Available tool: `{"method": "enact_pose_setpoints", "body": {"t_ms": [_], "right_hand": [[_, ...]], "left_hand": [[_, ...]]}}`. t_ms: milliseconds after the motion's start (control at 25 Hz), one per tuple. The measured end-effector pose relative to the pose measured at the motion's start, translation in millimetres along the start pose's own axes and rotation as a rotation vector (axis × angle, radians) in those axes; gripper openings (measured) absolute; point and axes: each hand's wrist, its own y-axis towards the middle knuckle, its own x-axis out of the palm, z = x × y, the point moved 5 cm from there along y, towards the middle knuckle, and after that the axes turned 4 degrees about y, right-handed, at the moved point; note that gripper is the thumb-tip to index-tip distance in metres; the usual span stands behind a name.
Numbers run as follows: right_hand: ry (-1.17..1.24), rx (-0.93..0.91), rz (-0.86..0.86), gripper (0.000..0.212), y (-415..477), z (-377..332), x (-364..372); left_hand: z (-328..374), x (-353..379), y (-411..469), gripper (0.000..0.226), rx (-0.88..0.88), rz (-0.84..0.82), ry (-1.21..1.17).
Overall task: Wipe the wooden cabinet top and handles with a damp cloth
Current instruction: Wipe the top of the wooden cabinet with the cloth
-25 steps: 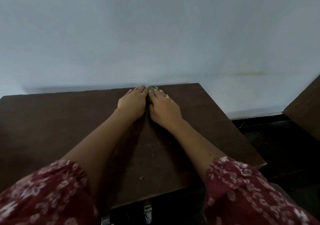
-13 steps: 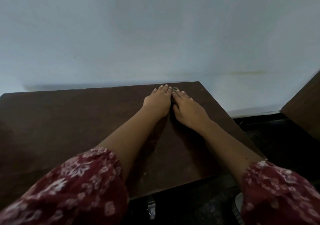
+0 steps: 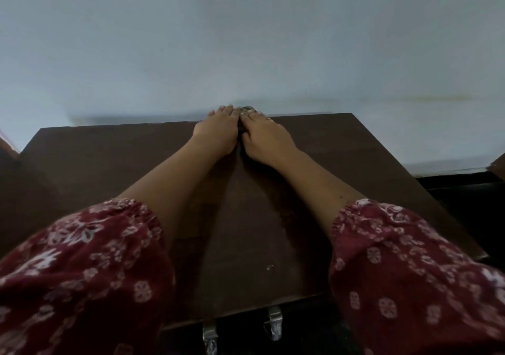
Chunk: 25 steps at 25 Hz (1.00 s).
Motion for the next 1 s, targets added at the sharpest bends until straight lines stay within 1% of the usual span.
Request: {"method": "enact_pose_setpoints", "body": {"t_ms": [160, 240, 320, 440, 640, 800, 920, 1000], "right_hand": [[0.049, -0.114, 0.006, 0.053, 1, -59, 16], [0.057, -0.167, -0.003, 0.053, -12, -76, 20], [0.059, -0.203, -0.022, 0.053, -29, -76, 20], [0.060, -0.186, -0.045, 0.054, -47, -62, 13], [0.069, -0.060, -0.029, 0.055, -34, -50, 13], [0.041, -0.061, 0.000, 0.054, -7, -53, 17], [0.027, -0.084, -0.016, 0.054, 11, -75, 23], [0.041, -0.136, -0.021, 0.053, 22, -99, 30]], "left_hand": [[-54, -5, -41, 0.060, -0.092, -0.025, 0.018], [-63, -8, -68, 0.062, -0.132, -0.033, 0.000], [-56, -6, -89, 0.063, -0.107, -0.033, 0.014], [-37, -6, -98, 0.062, -0.067, -0.026, -0.005], [-22, -11, -70, 0.058, -0.019, 0.005, -0.022], [-40, -9, -55, 0.058, -0.080, 0.033, -0.044], [-70, -9, -53, 0.058, -0.113, 0.042, -0.010], [-97, -8, -57, 0.057, -0.144, 0.047, -0.009]]}}
